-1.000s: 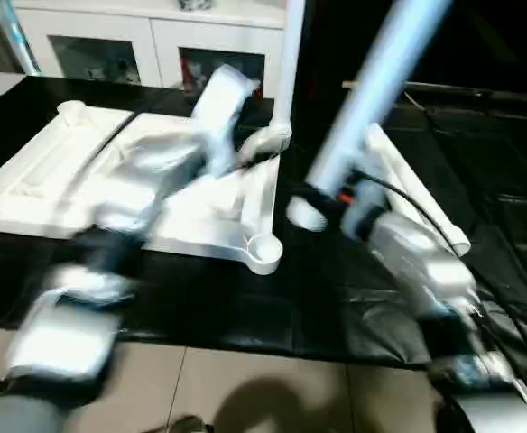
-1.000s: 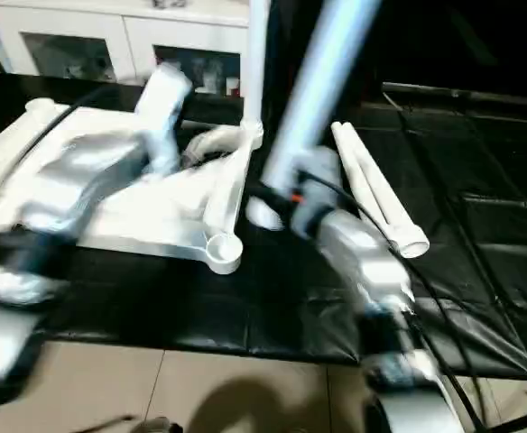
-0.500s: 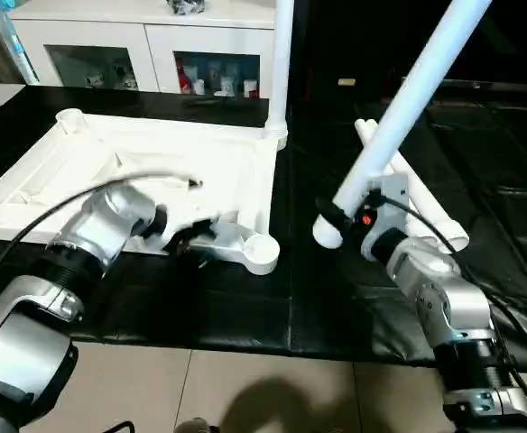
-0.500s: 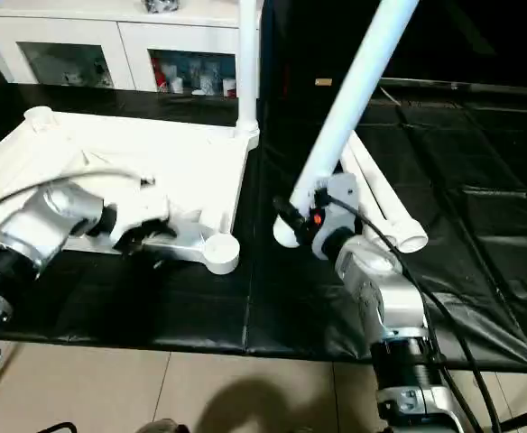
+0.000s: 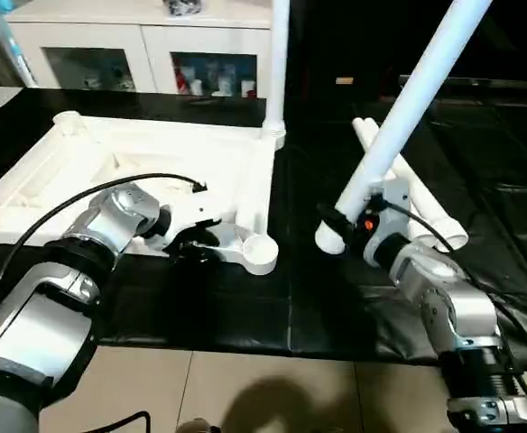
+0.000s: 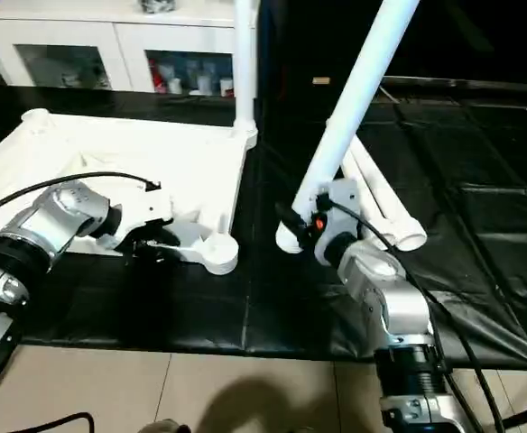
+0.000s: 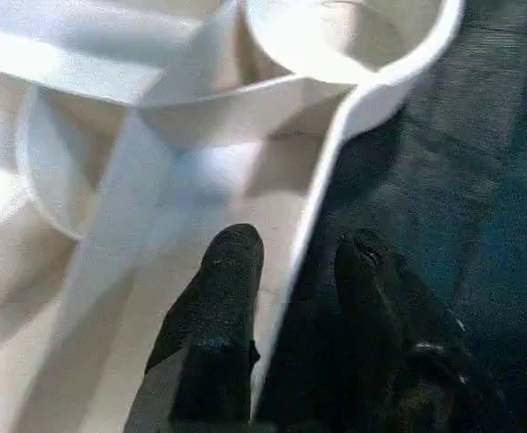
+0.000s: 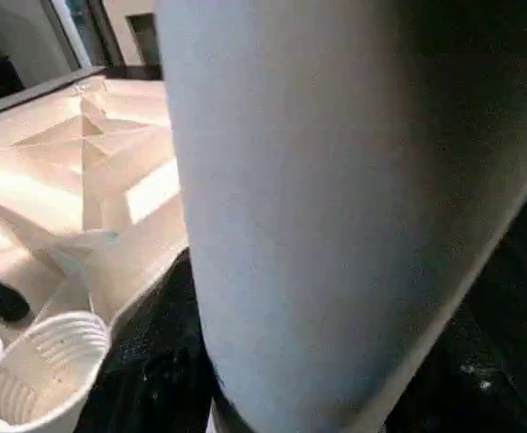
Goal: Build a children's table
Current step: Move table base
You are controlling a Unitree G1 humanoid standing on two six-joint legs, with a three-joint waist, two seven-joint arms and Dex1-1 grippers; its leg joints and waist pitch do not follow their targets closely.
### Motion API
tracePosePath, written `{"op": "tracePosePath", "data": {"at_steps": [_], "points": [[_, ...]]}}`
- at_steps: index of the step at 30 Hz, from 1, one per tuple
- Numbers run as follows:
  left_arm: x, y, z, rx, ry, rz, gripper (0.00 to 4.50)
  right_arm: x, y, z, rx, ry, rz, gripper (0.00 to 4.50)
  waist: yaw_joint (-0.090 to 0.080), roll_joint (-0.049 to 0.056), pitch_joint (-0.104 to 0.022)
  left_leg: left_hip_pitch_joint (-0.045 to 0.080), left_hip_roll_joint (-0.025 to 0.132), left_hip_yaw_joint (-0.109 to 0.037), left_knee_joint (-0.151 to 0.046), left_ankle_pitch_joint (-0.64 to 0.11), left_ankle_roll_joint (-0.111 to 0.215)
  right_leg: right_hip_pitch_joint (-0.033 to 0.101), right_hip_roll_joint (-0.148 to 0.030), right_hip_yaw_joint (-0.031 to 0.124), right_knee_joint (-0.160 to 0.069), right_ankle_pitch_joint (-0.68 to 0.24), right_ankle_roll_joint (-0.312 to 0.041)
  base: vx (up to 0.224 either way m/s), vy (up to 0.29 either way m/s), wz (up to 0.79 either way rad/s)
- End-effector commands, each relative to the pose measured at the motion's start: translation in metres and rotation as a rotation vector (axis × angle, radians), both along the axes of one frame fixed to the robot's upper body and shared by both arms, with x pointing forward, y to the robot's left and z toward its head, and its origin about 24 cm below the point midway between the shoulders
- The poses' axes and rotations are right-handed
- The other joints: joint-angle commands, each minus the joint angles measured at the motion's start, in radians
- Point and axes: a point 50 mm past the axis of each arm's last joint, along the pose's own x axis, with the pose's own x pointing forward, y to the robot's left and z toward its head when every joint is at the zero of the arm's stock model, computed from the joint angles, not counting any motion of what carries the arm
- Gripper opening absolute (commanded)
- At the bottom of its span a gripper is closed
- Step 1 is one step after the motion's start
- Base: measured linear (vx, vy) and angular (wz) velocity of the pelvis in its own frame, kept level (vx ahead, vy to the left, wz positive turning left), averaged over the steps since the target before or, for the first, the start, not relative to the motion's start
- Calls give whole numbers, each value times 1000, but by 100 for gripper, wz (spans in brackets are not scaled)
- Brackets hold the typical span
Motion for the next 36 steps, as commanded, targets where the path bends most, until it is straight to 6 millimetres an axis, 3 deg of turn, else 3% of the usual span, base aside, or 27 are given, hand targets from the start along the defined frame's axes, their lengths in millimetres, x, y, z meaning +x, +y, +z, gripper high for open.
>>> {"op": "tracePosePath", "data": {"at_steps": [1, 9, 10, 11, 15, 16, 18, 22, 23, 25, 28, 31, 36], "points": [[0, -3, 5, -26, 28, -31, 129, -1, 0, 4, -8, -13, 11, 193, 1, 8, -84, 23, 11, -1, -67, -229, -22, 58, -71, 42, -71, -199, -217, 0, 0, 0], [-8, -13, 8, -87, 174, -113, 64, 1, -1, 5, -22, -17, 19, 193, 3, 3, -86, 20, 12, 1, -65, -192, -7, 60, -71, 43, -64, -144, -240, 0, 0, 0], [-9, -16, 6, -83, 181, -124, 57, 2, -1, 6, -28, -18, 23, 193, 2, -5, -85, 20, 12, 2, -66, -191, -4, 62, -71, 43, -65, -145, -239, 0, 0, 0], [-10, -17, 4, -80, 181, -123, 51, 2, 0, 6, -29, -17, 24, 193, 4, -1, -85, 20, 12, 2, -65, -189, -2, 61, -73, 43, -64, -152, -238, 0, 0, 0], [-8, -26, 0, -101, 170, -76, 19, 3, 1, 5, -33, -16, 30, 193, 5, -11, -83, 19, 11, 4, -65, -191, 4, 61, -73, 42, -70, -195, -225, 0, 0, 0], [-8, -30, -1, -125, 174, -68, 14, 3, 1, 5, -33, -16, 32, 193, 6, -8, -83, 20, 11, 4, -64, -191, 5, 60, -74, 43, -71, -214, -220, 0, 0, 0], [-9, -37, -2, -169, 181, -60, 9, 4, 4, 5, -32, -16, 38, 193, 9, -17, -83, 18, 13, 3, -65, -177, 12, 60, -77, 42, -71, -223, -215, 0, 0, 0], [-7, -49, -6, -255, 181, 63, 4, 7, 10, 6, -21, -17, 51, 193, 7, -22, -83, 15, 10, 5, -63, -168, 20, 60, -75, 40, -68, -209, -225, 0, 0, 0], [-7, -49, -6, -255, 181, 63, 4, 7, 10, 6, -21, -17, 51, 193, 8, -21, -83, 16, 10, 5, -62, -169, 24, 60, -76, 40, -71, -217, -221, 0, 0, 0], [0, -51, -14, -254, 147, 255, 4, 10, 13, 7, 0, -18, 50, 193, 9, -21, -83, 14, 9, 4, -61, -165, 26, 61, -75, 38, -70, -217, -216, 0, 0, 0], [2, -47, -17, -246, 119, 321, 4, 11, 14, 6, 6, -16, 48, 193, 6, -22, -83, 7, 7, 1, -63, -151, 26, 66, -73, 37, -71, -227, -195, 0, 0, 0], [2, -46, -16, -254, 86, 334, 4, 12, 14, 4, 4, -13, 45, 193, 3, -25, -86, 10, 6, 2, -61, -141, 30, 64, -71, 38, -72, -210, -192, 0, 0, 0], [-4, -51, -16, -273, 50, 235, 4, 10, 14, 2, -1, -9, 45, 193, 3, -17, -87, 13, 12, 1, -62, -133, 39, 60, -71, 39, -66, -153, -214, 0, 0, 0]]}}
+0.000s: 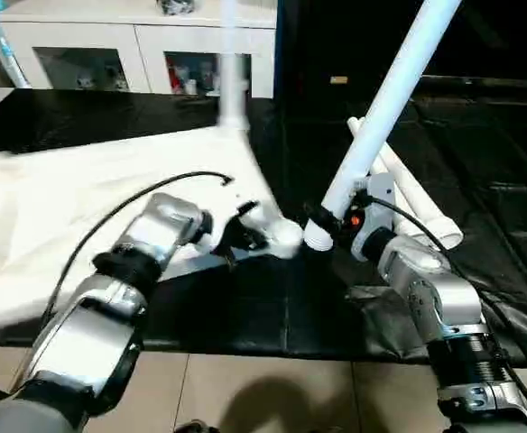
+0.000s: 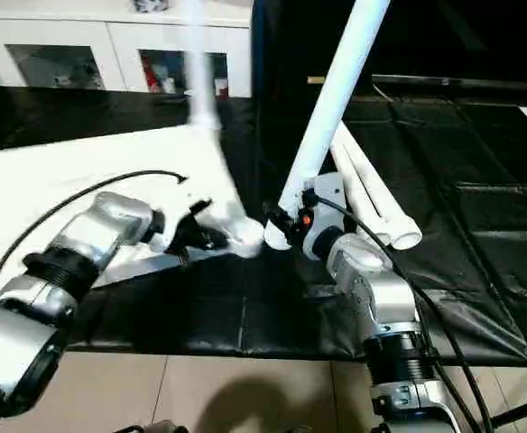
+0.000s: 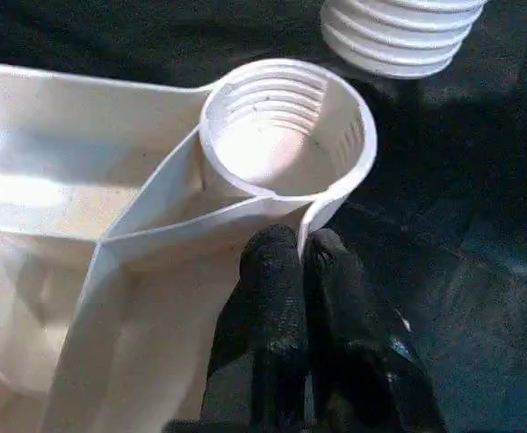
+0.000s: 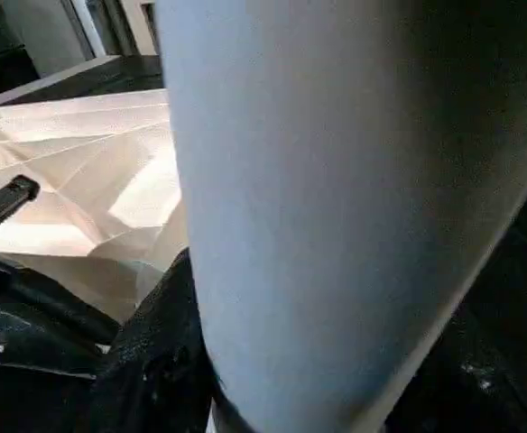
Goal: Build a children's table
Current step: Move table base, then insert table leg to table base
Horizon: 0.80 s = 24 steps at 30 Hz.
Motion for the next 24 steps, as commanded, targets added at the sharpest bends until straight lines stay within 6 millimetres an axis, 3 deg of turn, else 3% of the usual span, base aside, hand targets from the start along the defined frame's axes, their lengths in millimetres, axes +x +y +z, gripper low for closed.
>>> {"op": "tracePosePath", "data": {"at_steps": [1, 6, 7, 9, 11, 17, 21, 24], "points": [[-7, 0, -6, 9, -10, -48, 4, 1, -1, 4, 0, -23, -6, 193, 6, -5, -87, 16, 13, 0, -62, -141, 34, 60, -70, 40, -64, -149, -218, 0, 0, 0], [-8, -1, -6, 9, -80, -67, 4, 2, -6, 4, -9, -25, -14, 193, 10, -11, -83, 20, 12, 2, -65, -181, 21, 58, -72, 41, -68, -191, -209, 0, 0, 0], [-7, -1, -6, 1, -84, -61, 29, 2, -6, 4, -10, -25, -14, 193, 10, -16, -82, 20, 12, 3, -66, -188, 17, 57, -72, 40, -71, -215, -199, 0, 0, 0], [-7, 1, -5, -3, -88, -55, 55, 2, -6, 4, -12, -25, -14, 193, 11, -15, -81, 19, 11, 2, -66, -186, 13, 57, -74, 41, -72, -240, -186, 0, 0, 0], [-8, 7, -5, -1, -94, -43, 56, 2, -6, 4, -17, -25, -10, 193, 13, -19, -81, 17, 12, 1, -67, -181, 13, 57, -76, 41, -71, -253, -176, 0, 0, 0], [-18, 24, -10, 30, -62, -49, 70, 0, -4, 2, -20, -25, 5, 193, 7, -12, -81, 17, 14, 0, -69, -179, 8, 53, -74, 40, -69, -240, -177, 0, 0, 0], [-16, 27, -12, 21, -75, -15, 70, -1, -4, 2, -17, -25, 3, 193, 9, -14, -80, 22, 15, 1, -69, -197, 3, 49, -74, 41, -70, -242, -181, 0, 0, 0], [-18, 27, -9, -27, -73, -21, 70, -2, -3, 0, -17, -23, 6, 193, 11, -15, -80, 19, 13, 1, -70, -195, 0, 51, -76, 41, -70, -254, -175, 0, 0, 0]]}}
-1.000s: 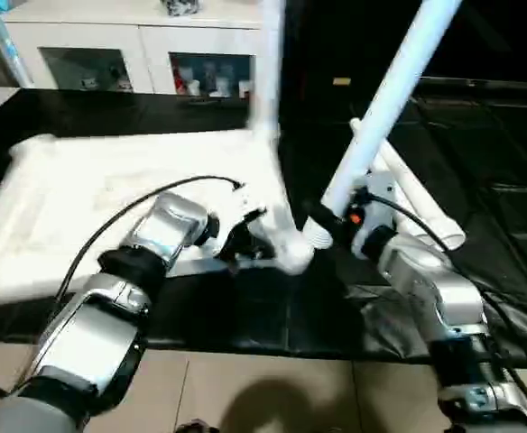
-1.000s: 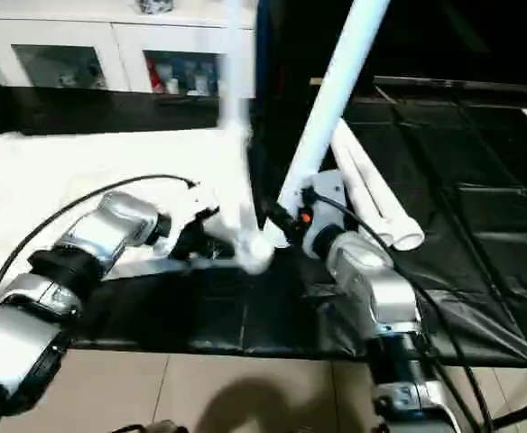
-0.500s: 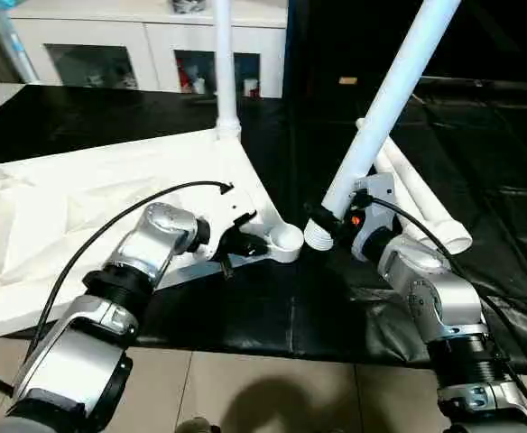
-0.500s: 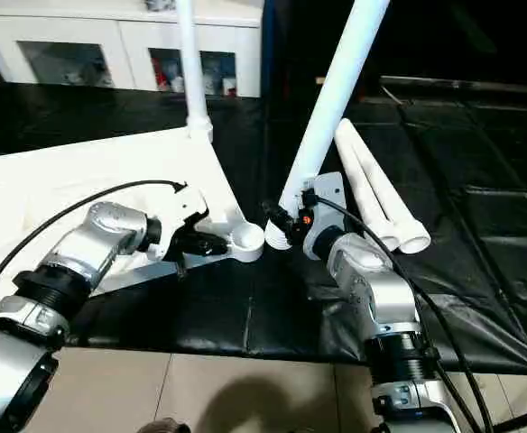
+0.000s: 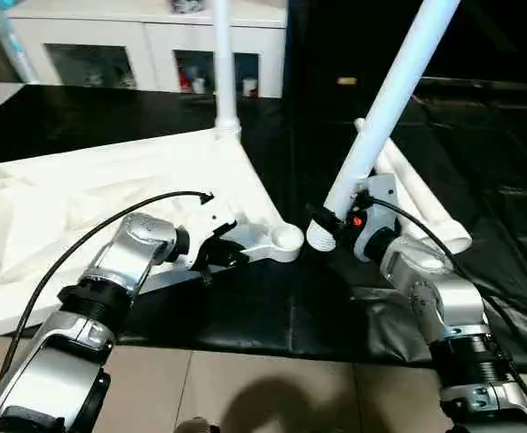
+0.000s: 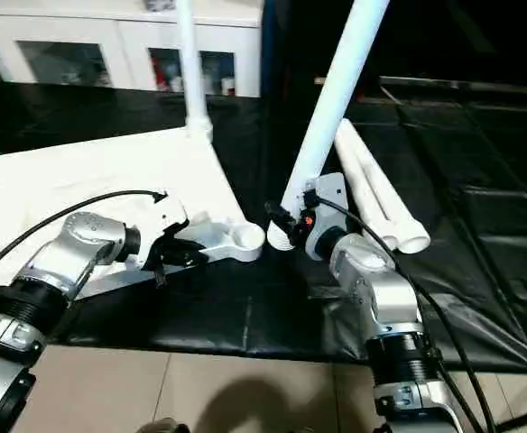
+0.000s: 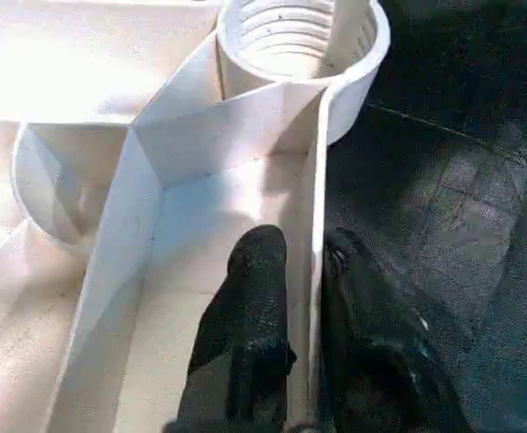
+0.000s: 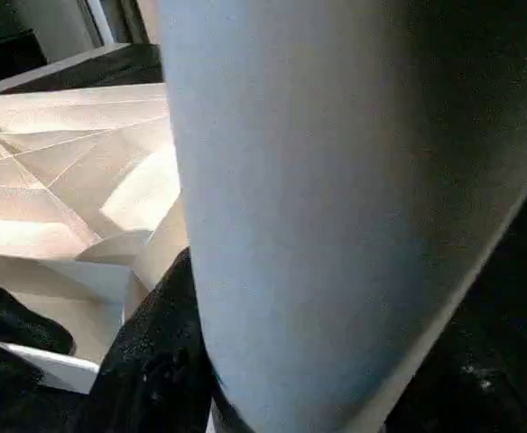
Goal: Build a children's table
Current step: Insert table leg to table base
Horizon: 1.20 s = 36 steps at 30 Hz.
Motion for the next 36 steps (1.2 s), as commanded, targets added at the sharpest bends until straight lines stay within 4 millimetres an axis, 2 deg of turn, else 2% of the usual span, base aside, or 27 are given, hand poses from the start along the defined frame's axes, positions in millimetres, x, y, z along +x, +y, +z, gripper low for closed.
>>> {"op": "tracePosePath", "data": {"at_steps": [1, 4, 5, 9, 10, 11, 12, 13, 17, 20, 21, 22, 24, 25, 27, 36], "points": [[0, -1, 6, -47, -18, 5, 70, -1, 0, 2, 5, -23, 7, 193, 2, -11, -81, 18, 15, 1, -69, -193, 0, 52, -72, 42, -72, -251, -176, 0, 0, 0], [-1, -2, 8, -74, -27, 0, 70, -1, 0, 2, 3, -22, 10, 193, 2, -12, -81, 19, 16, 1, -69, -189, 3, 51, -71, 42, -71, -244, -179, 0, 0, 0], [-2, -2, 7, -62, -28, -12, 35, -1, 0, 2, 1, -21, 12, 193, 1, -13, -80, 18, 15, 1, -70, -191, 5, 51, -71, 42, -72, -251, -176, 0, 0, 0], [-4, 1, 0, -14, -13, -20, 28, -1, 1, 2, -1, -21, 14, 193, 0, -11, -80, 18, 15, 0, -70, -191, 4, 51, -71, 42, -73, -258, -168, 0, 0, 0], [-4, 2, -1, -1, -12, -22, 13, -1, 1, 2, -1, -21, 14, 193, 0, -12, -80, 18, 14, 1, -70, -191, 3, 51, -70, 43, -72, -258, -166, 0, 0, 0], [-4, 3, -2, 5, -13, -24, 13, -1, 1, 2, -1, -21, 14, 193, 0, -11, -80, 18, 15, 0, -70, -192, 2, 51, -70, 42, -72, -259, -165, 0, 0, 0], [-6, 4, -4, 37, -15, -36, 13, -1, 0, 2, -1, -21, 14, 193, 0, -15, -81, 17, 15, 0, -70, -190, 4, 52, -70, 42, -72, -256, -163, 0, 0, 0], [-6, 5, -5, 45, -16, -39, 13, -1, 0, 2, -2, -21, 14, 193, 0, -13, -80, 17, 16, -1, -71, -187, 3, 51, -71, 42, -70, -252, -164, 0, 0, 0], [-8, 6, -6, 85, -14, -57, 0, -2, 1, 2, -3, -19, 18, 193, -3, -14, -79, 19, 16, 0, -71, -194, 2, 50, -71, 43, -72, -264, -164, 0, 0, 0], [-8, 5, -6, 68, -13, -53, 0, -1, 2, 2, -3, -18, 21, 193, -3, -15, -80, 19, 15, 0, -71, -196, -2, 50, -71, 43, -72, -269, -163, 0, 0, 0], [-7, 5, -5, 66, -16, -47, 0, -1, 2, 2, -3, -19, 22, 193, -4, -20, -79, 18, 15, 1, -71, -195, -1, 51, -71, 43, -73, -268, -162, 0, 0, 0], [-5, 4, -4, 43, -15, -16, 0, 0, 2, 3, -3, -20, 23, 193, -3, -16, -80, 18, 15, 0, -71, -193, -1, 50, -71, 43, -71, -266, -163, 0, 0, 0], [-4, 4, -2, 15, -4, -5, 0, 0, 2, 3, -3, -20, 24, 193, -3, -16, -79, 19, 15, 1, -71, -199, -1, 49, -71, 42, -73, -270, -165, 0, 0, 0], [-4, 4, -2, 4, 3, -2, 27, 0, 2, 3, -3, -21, 24, 193, -3, -16, -80, 20, 16, 1, -71, -200, -2, 49, -71, 42, -72, -268, -166, 0, 0, 0], [-4, 4, -1, -1, 0, 0, 55, 0, 2, 3, -4, -21, 23, 193, -3, -16, -80, 20, 15, 1, -71, -201, -3, 49, -70, 43, -72, -262, -169, 0, 0, 0], [-2, 8, 1, 22, 1, 14, 55, 1, 1, 4, -4, -23, 20, 193, -2, -15, -81, 20, 15, 0, -71, -201, -3, 50, -70, 42, -71, -244, -174, 0, 0, 0]]}}
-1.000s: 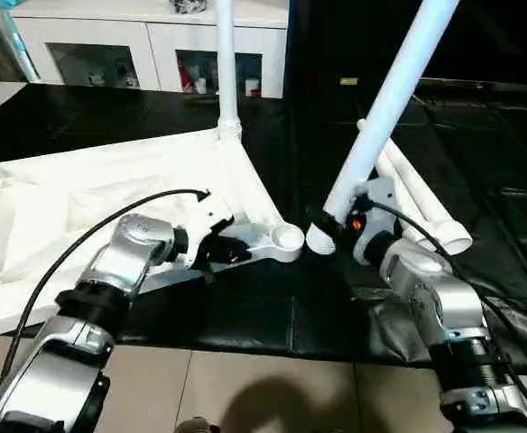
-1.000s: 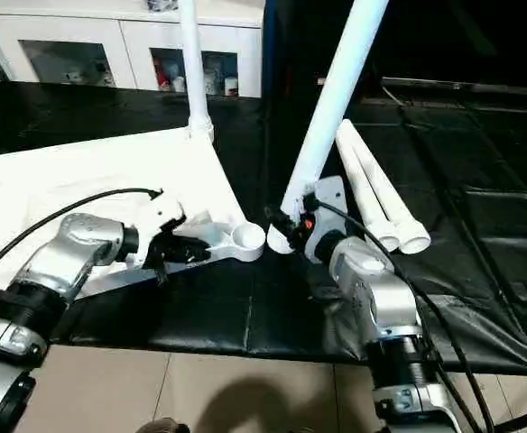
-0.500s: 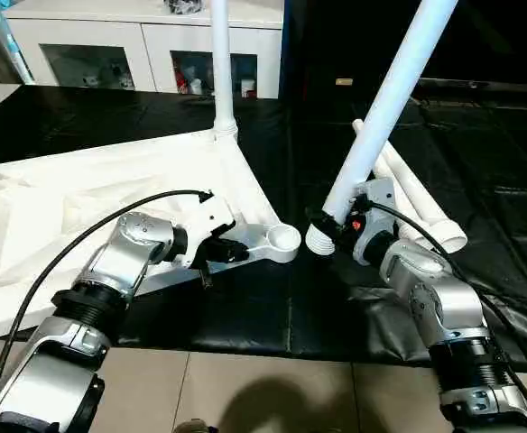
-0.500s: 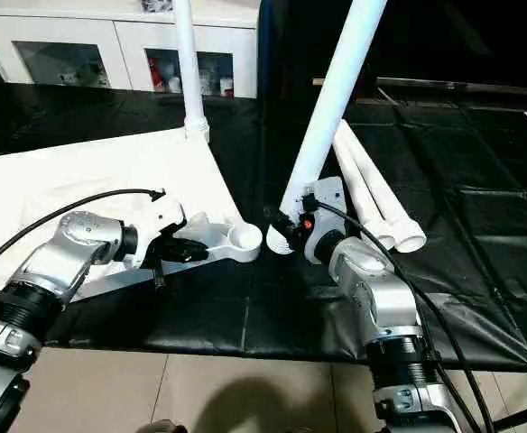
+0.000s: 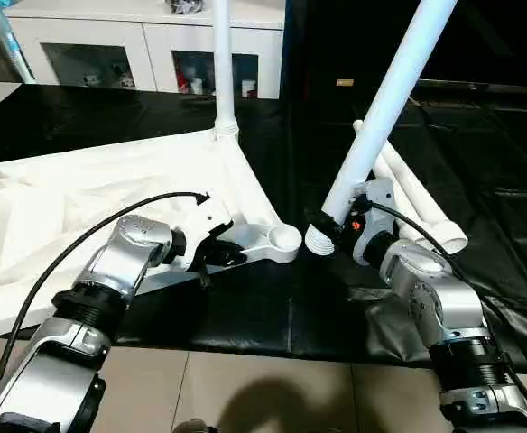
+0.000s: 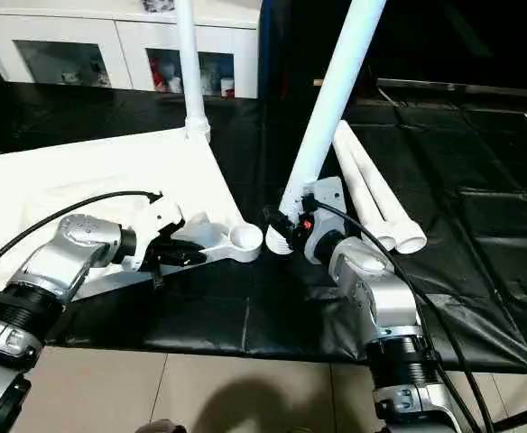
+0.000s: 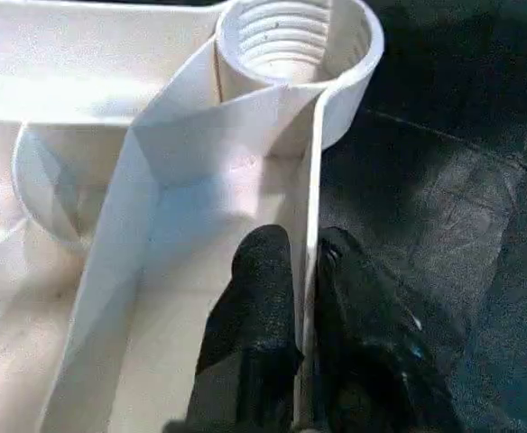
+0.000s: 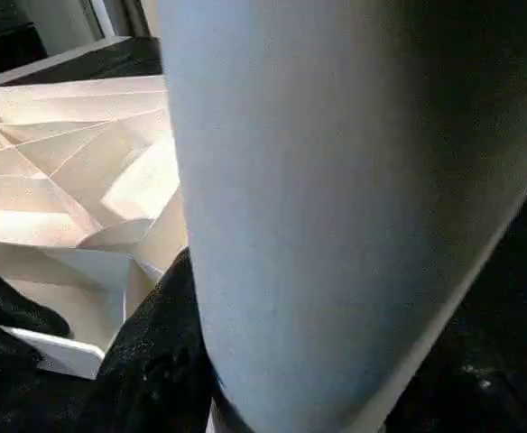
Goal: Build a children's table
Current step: Insert table leg to table base
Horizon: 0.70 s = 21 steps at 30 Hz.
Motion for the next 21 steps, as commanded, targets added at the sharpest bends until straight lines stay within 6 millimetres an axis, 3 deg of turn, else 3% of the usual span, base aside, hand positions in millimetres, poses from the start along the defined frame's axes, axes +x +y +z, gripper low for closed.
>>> {"op": "tracePosePath", "data": {"at_steps": [1, 4, 10, 17, 21], "points": [[1, 3, 1, 16, -2, 6, 55, 3, 1, 6, -3, -30, 3, 193, 2, -7, -78, 20, 15, 0, -70, -201, -3, 50, -70, 43, -72, -245, -174, 0, 0, 0], [1, 3, 2, 3, 1, 3, 55, 3, 0, 6, -5, -31, 2, 193, 2, -7, -78, 20, 15, 0, -71, -205, -4, 50, -71, 43, -72, -257, -171, 0, 0, 0], [1, 1, 3, -19, 0, -20, 6, 3, 1, 8, 1, -33, 13, 193, 3, -6, -78, 19, 15, 0, -71, -199, -4, 51, -70, 43, -71, -243, -173, 0, 0, 0], [-9, -11, -2, -2, 19, -199, 0, 7, 10, 20, 38, -92, 84, 193, 3, -6, -81, 20, 17, 0, -70, -182, 3, 51, -71, 44, -65, -194, -189, 0, 0, 0], [-15, -24, -7, 21, 26, -316, 0, 1, 21, 22, 45, -140, 176, 193, 10, -6, -79, 23, 19, 2, -71, -202, 5, 49, -73, 45, -68, -209, -190, 0, 0, 0]]}}
